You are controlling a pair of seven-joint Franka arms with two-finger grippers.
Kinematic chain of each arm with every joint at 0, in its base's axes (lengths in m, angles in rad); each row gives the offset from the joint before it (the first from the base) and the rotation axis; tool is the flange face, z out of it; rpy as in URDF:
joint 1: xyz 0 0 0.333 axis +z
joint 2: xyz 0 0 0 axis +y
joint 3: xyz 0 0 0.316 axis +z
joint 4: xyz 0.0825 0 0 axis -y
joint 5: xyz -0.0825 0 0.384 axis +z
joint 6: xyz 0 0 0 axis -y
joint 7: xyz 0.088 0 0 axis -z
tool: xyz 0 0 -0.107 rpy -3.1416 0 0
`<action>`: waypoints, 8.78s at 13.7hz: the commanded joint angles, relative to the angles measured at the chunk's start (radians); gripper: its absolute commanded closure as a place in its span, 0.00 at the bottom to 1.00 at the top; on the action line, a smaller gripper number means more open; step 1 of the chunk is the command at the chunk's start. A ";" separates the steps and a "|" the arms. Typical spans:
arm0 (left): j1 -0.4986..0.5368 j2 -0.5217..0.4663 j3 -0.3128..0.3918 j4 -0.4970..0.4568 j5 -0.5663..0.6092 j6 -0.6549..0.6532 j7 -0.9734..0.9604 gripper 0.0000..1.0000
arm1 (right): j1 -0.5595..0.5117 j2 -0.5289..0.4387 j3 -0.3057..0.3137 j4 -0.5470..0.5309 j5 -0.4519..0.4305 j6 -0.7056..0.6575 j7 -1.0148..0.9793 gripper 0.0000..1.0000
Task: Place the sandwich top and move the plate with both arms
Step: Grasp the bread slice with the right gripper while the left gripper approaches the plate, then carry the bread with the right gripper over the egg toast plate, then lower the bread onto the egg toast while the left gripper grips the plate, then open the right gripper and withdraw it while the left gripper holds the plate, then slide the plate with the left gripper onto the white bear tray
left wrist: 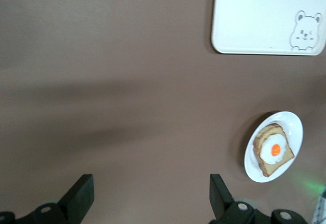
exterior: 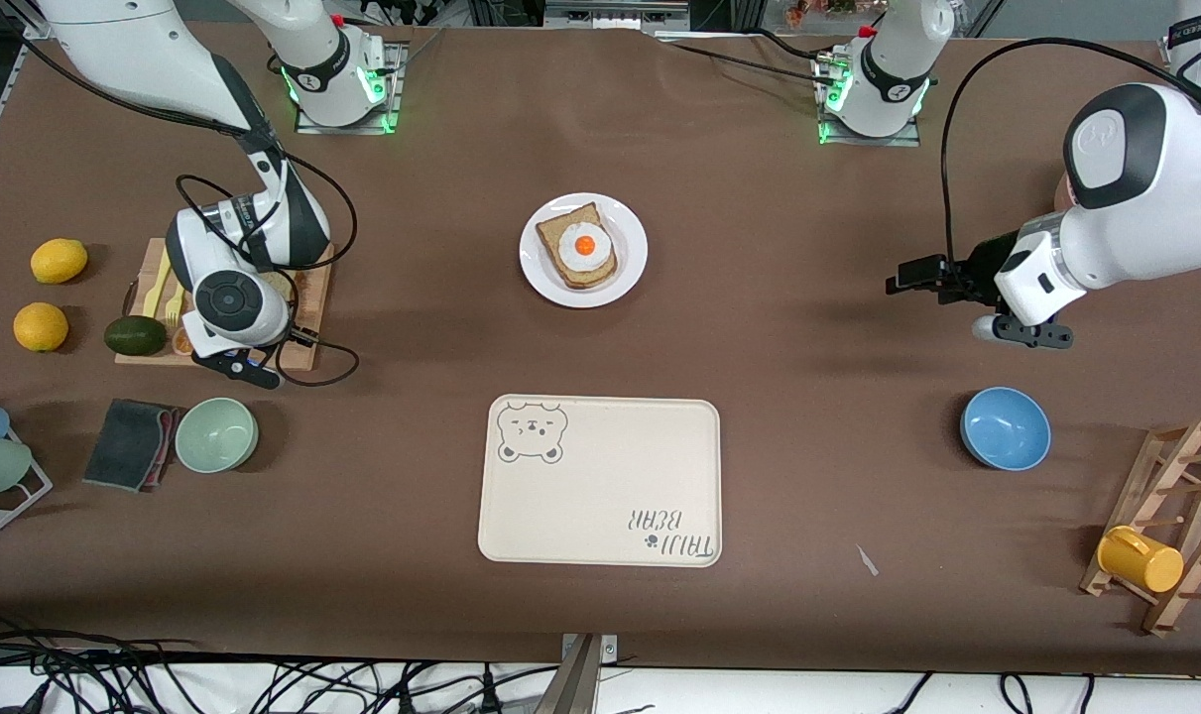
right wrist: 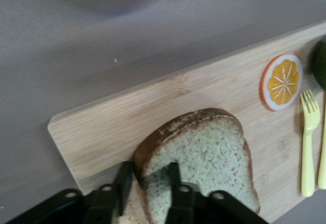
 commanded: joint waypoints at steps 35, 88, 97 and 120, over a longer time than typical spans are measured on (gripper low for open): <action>-0.076 0.320 -0.272 -0.324 -1.043 0.344 0.843 0.00 | 0.463 0.297 0.339 0.697 0.400 -0.318 0.540 1.00; -0.328 0.502 -0.310 -0.264 -1.485 0.527 1.151 0.66 | -0.195 -0.419 0.100 0.490 0.386 -0.603 -0.686 0.00; -0.319 0.499 -0.310 -0.266 -1.499 0.528 1.137 1.00 | -0.195 -0.402 0.109 0.498 0.392 -0.606 -0.677 0.00; -0.240 0.462 -0.195 0.053 -1.256 0.527 0.678 1.00 | -0.194 -0.399 0.111 0.499 0.400 -0.605 -0.678 0.00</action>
